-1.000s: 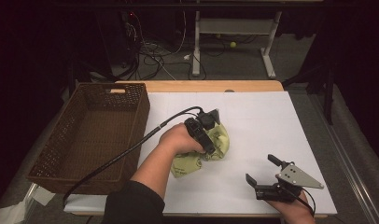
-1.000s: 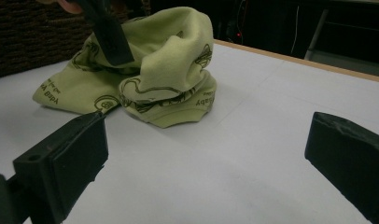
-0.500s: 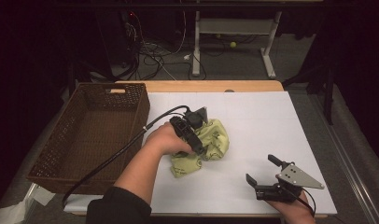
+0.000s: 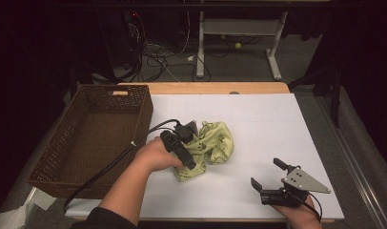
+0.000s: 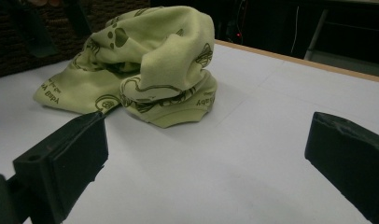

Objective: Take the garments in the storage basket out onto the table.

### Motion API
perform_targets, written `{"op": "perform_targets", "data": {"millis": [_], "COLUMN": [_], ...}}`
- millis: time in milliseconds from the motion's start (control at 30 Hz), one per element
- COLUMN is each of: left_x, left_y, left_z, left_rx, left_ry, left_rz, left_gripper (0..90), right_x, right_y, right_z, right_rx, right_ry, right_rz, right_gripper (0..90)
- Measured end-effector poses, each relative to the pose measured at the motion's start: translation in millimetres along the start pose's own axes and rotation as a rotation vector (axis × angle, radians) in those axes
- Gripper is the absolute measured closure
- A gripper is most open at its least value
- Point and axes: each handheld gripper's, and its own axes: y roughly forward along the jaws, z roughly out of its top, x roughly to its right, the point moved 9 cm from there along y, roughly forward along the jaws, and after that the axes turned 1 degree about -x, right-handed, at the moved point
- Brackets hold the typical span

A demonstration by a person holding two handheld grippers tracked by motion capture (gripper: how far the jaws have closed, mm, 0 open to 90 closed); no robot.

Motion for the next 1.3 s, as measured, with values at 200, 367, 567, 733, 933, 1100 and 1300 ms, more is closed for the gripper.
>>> {"op": "perform_targets", "data": {"millis": [200, 367, 567, 733, 933, 1100, 1300], "left_x": [6.7, 12.3, 14.7, 17.3, 17.1, 17.1, 21.0], "left_y": [14.6, 30.9, 48.0, 51.9, 52.8, 54.4, 54.9], "left_z": [-14.7, -26.2, -34.5, -36.1, -36.0, -34.9, -37.2], "left_rx": [0.004, 0.000, 0.028, 0.115, 0.277, 0.413, 0.567], "left_ry": [-0.005, -0.003, -0.021, -0.042, -0.089, -0.107, -0.113], "left_rz": [-0.009, -0.016, -0.010, 0.001, 0.005, 0.007, 0.007], "left_gripper": [0.0, 0.0, 0.0, 0.0, 0.0, 0.0, 0.0], "right_x": [0.2, 0.1, 0.1, 0.3, 0.0, 0.1, -0.9], "right_y": [-0.2, -0.7, -0.3, -0.8, -0.8, -0.4, 0.7], "right_z": [-0.1, -0.1, -0.6, -0.3, -0.8, -1.2, -1.8], "right_rx": [0.000, 0.000, -0.003, 0.000, -0.004, -0.005, -0.006], "right_ry": [0.001, 0.005, 0.006, 0.005, 0.004, 0.004, 0.000], "right_rz": [0.000, 0.000, -0.002, -0.003, -0.004, -0.004, 0.002], "right_gripper": [0.0, 0.0, 0.0, 0.0, 0.1, 0.0, 0.0]}}
